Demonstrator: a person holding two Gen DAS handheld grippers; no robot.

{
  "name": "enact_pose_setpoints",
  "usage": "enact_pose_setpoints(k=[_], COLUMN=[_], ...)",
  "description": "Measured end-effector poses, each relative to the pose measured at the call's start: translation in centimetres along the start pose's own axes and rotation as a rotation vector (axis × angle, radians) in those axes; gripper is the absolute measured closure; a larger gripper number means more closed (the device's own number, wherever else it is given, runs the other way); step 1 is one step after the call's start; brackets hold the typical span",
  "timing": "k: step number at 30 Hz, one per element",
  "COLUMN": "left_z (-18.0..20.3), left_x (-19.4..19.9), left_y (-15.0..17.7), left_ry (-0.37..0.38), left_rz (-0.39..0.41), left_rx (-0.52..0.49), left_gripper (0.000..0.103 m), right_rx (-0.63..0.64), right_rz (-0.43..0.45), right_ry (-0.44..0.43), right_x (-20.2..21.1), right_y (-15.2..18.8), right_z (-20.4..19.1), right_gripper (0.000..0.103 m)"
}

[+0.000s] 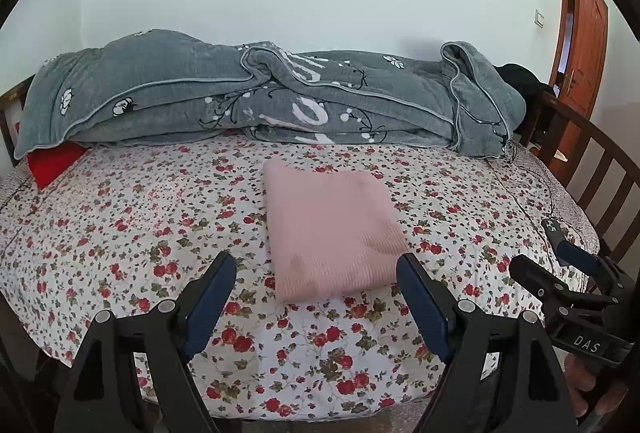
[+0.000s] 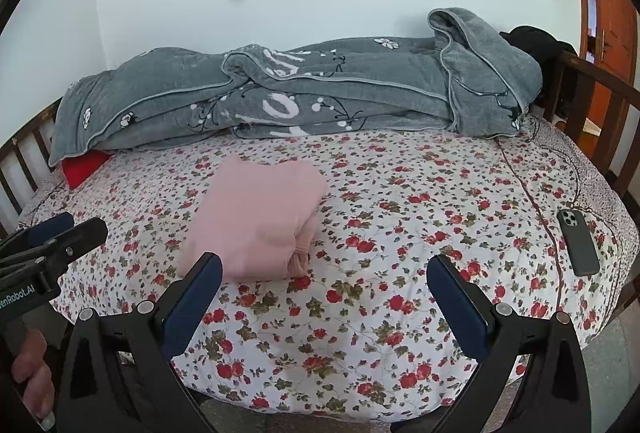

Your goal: Fold small clothes

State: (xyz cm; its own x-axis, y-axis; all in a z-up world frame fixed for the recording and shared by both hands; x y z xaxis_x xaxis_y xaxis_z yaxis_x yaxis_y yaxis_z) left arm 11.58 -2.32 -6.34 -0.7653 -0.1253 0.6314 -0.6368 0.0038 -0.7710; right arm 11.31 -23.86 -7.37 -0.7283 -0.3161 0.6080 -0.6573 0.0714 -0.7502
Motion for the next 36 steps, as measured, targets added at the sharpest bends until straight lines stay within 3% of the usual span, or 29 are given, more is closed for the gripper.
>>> enact_pose_setpoints(k=[36], left_z=[-0.74], left_x=[0.75], left_y=[-0.1], left_ry=[-0.025], left_rz=[0.005], left_rx=[0.009], left_gripper=[0.022], right_rx=[0.003], right_rz=[0.021], right_ry=[-0.017], right_x=[0.8], right_y=[-0.29], right_z=[-0.29], right_gripper=[0.002])
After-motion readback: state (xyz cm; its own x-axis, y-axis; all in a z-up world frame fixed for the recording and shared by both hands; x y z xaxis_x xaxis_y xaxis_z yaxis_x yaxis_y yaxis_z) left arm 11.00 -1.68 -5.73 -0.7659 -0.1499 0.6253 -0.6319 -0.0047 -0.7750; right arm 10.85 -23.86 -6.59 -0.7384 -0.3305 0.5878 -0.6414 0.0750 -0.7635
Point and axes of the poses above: each gripper's, at about its wrist camera, not at the fingertips, and x roughly against the way its jaws point, z to its right, y to its underside, the point moved 9 cm from there along -x, roughly the way its jaws point, and after that the axes turned 14 degrees about -y, right-handed, at the moved point
